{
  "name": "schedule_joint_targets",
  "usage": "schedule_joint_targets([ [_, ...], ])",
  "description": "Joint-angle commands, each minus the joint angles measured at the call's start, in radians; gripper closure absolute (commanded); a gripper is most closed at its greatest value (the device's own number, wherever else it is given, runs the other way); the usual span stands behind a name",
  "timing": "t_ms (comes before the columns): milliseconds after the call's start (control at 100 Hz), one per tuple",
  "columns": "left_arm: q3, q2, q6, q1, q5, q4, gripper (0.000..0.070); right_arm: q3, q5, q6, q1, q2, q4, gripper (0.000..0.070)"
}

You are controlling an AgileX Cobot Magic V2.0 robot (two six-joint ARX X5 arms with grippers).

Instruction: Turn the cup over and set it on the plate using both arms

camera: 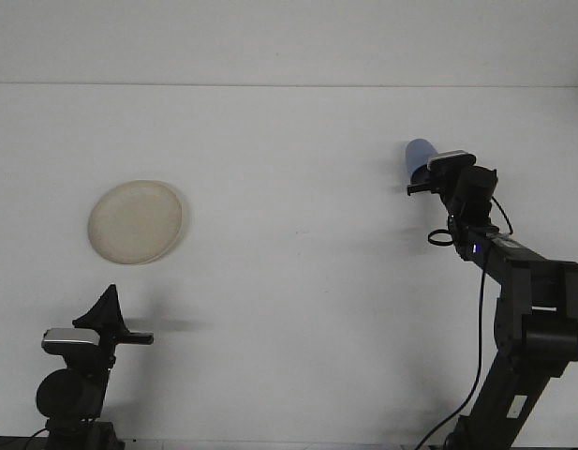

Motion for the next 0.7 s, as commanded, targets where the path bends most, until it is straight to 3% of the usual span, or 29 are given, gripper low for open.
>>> schedule_joint_targets([
  [0, -0.020, -0.001, -0.002, 0.000, -0.002, 0.013, 0.0687, 0.019, -0.003, 0.067, 0.001, -0.070, 0.023, 0.0700],
  [110, -0.020, -0.001, -0.002, 0.000, -0.002, 0.013, 0.0687, 0.019, -0.030, 0.146, 0.001, -0.182, -0.028, 0.0700],
  [330, -0.020, -0.001, -0.002, 0.000, -0.002, 0.013, 0.0687, 0.037, -0.238, 0.336, 0.010, -0.443, -0.351, 0.0700],
  [460, -0.020, -0.001, -0.002, 0.000, -0.002, 0.013, 0.0687, 0.091, -0.397, 0.328, 0.050, -0.549, -0.695, 0.0700],
  [540, -0.020, -0.001, -0.002, 0.000, -0.002, 0.013, 0.0687, 0.145, -0.481, 0.274, 0.092, -0.578, -0.945, 0.0700],
  [690, -0.020, -0.001, -0.002, 0.000, -0.002, 0.013, 0.0687, 0.246, -0.472, 0.109, 0.230, -0.581, -1.367, 0.0700],
])
